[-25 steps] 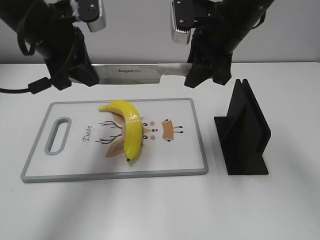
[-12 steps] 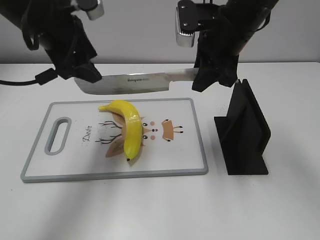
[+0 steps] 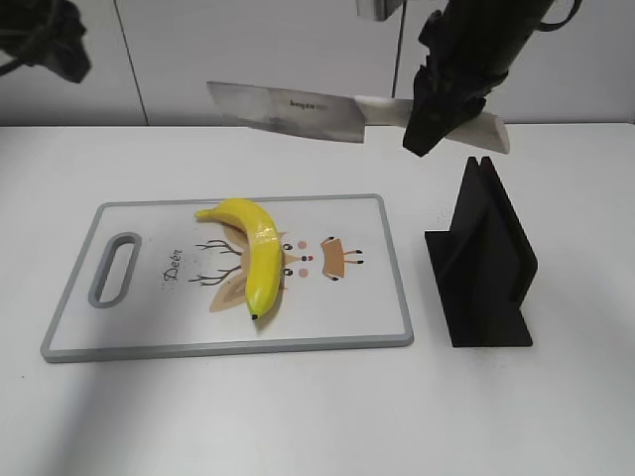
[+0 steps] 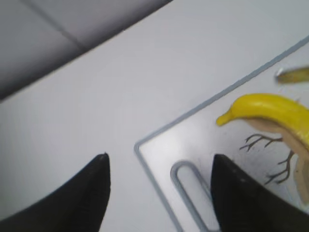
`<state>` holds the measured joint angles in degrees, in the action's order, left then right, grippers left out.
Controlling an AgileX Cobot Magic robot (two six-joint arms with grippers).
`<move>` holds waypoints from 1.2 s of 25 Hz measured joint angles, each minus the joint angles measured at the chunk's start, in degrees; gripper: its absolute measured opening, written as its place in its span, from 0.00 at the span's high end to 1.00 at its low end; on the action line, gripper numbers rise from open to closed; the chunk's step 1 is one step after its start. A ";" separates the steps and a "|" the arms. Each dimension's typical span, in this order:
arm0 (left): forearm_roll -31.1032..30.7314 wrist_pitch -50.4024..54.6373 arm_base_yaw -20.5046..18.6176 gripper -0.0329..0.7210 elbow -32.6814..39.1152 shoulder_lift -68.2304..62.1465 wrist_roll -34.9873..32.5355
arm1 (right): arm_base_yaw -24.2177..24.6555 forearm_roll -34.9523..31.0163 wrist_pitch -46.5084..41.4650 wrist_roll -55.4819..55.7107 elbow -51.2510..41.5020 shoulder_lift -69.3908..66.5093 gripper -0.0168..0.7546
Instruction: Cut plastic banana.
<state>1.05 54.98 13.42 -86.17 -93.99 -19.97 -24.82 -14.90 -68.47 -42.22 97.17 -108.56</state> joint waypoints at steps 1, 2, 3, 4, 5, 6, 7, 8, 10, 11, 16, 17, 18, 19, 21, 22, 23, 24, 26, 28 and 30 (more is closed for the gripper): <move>-0.66 3.89 -1.37 0.15 -1.36 -0.11 2.39 | 0.00 0.09 -0.12 3.47 0.42 0.00 0.76; -1.05 6.93 -2.49 0.16 -2.28 -0.22 4.25 | 0.00 0.15 -0.28 6.51 0.78 0.00 0.76; -1.05 10.23 -3.74 0.17 -3.04 -0.28 5.56 | 0.00 0.20 -0.63 9.24 1.20 0.00 0.76; -1.47 12.37 -4.86 0.17 -3.48 -0.28 6.71 | 0.00 0.20 -0.94 11.50 1.46 0.00 0.76; -1.53 13.46 -5.78 0.17 -3.66 -0.28 7.68 | 0.00 0.27 -1.07 14.28 1.61 0.00 0.76; -1.58 14.00 -6.46 0.17 -3.59 -0.28 8.73 | 0.00 0.27 -1.07 17.09 1.75 0.02 0.76; -1.45 14.33 -7.14 0.17 -3.20 -0.04 9.90 | 0.00 0.41 -1.16 19.38 1.91 0.07 0.76; -1.05 14.39 -7.64 0.18 -2.31 0.36 11.13 | 0.00 0.56 -1.20 21.92 1.96 0.07 0.76; 0.17 14.45 -8.07 0.18 -0.06 1.86 12.28 | 0.00 1.08 -1.20 26.35 1.81 0.37 0.76; 0.60 14.45 -8.07 0.18 1.55 2.83 12.53 | 0.00 1.30 -1.20 28.10 1.28 0.88 0.76; 1.30 14.56 -8.07 0.18 12.19 10.29 12.87 | 0.00 1.59 -0.49 35.04 -5.99 7.36 0.76; 0.97 14.61 -8.08 0.18 14.25 12.13 12.91 | 0.00 1.59 0.99 36.28 -8.69 9.15 0.76; 0.66 14.62 -8.08 0.18 16.64 13.79 12.91 | 0.00 1.59 3.03 37.57 -12.04 11.36 0.76; 0.58 14.69 -8.08 0.18 18.95 15.87 12.91 | 0.00 1.59 4.97 38.70 -14.52 13.17 0.76; 0.46 14.76 -8.08 0.18 22.78 20.20 12.91 | 0.00 1.72 9.61 41.29 -20.16 17.24 0.76; 0.40 14.76 -8.08 0.18 24.72 22.06 12.91 | 0.00 1.79 11.48 42.98 -22.27 19.03 0.76; 0.40 14.76 -8.08 0.18 26.59 24.39 12.91 | 0.00 1.87 13.35 44.70 -24.14 20.38 0.76; 0.40 14.76 -8.08 0.18 28.20 26.84 12.91 | 0.00 2.07 14.91 46.30 -26.34 22.01 0.76; 0.40 14.78 -8.08 0.18 32.03 31.54 12.91 | 0.00 2.52 16.54 48.94 -28.81 24.12 0.76; 0.45 14.78 -8.08 0.18 35.55 37.08 12.91 | 0.00 2.79 17.43 51.56 -30.53 25.84 0.76; 0.45 14.83 -8.08 0.18 39.31 42.39 12.91 | 0.00 3.32 18.57 53.78 -31.86 27.50 0.76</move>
<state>1.50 69.81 5.34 -46.87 -51.59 -7.06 -24.82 -11.58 -49.90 11.56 65.31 -81.06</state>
